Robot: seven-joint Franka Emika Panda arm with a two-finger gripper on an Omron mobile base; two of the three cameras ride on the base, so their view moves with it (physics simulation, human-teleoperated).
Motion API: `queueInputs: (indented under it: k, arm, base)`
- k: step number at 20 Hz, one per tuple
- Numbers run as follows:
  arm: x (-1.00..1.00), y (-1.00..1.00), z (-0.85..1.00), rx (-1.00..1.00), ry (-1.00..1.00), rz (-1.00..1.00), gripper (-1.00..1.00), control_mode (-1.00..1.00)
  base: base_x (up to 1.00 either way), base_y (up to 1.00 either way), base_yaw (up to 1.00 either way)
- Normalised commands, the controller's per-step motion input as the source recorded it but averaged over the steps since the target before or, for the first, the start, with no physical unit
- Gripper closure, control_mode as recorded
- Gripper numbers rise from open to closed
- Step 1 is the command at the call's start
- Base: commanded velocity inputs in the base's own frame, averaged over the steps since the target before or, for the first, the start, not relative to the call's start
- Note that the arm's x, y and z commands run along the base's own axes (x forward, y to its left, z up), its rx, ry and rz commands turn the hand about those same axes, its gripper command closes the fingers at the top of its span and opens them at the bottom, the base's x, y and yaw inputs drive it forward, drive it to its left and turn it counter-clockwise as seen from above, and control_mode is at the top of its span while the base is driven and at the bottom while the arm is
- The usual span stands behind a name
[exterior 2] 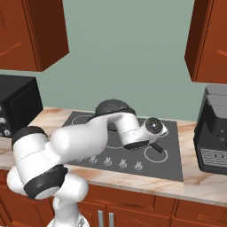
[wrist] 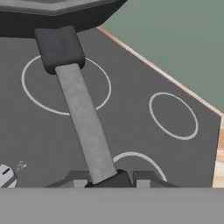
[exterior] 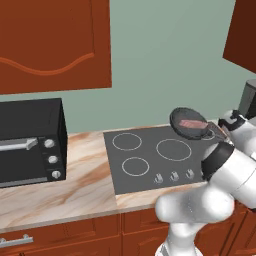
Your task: Pick up the pan with the steak in it and place it on the dining table. Then place the steak on the plate.
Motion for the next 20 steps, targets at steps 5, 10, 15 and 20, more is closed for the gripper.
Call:
queueInputs:
  k: [5,10,15,20]
  arm:
    - [-0.53,0.62,0.21,-0.24,-0.36,0.01,1.0,-1.0]
    - [-0.6,0.6,0.55,-0.28,-0.06,0.11,1.0,-1.0]
    - [-0.69,0.5,0.59,-0.32,0.09,0.2,1.0,-1.0]
    - [-0.66,0.47,0.51,-0.33,0.14,0.23,1.0,-1.0]
  base:
    - [0.0,0.0,0.0]
    - [0.0,0.0,0.0]
    - [0.0,0.0,0.0]
    - [0.0,0.0,0.0]
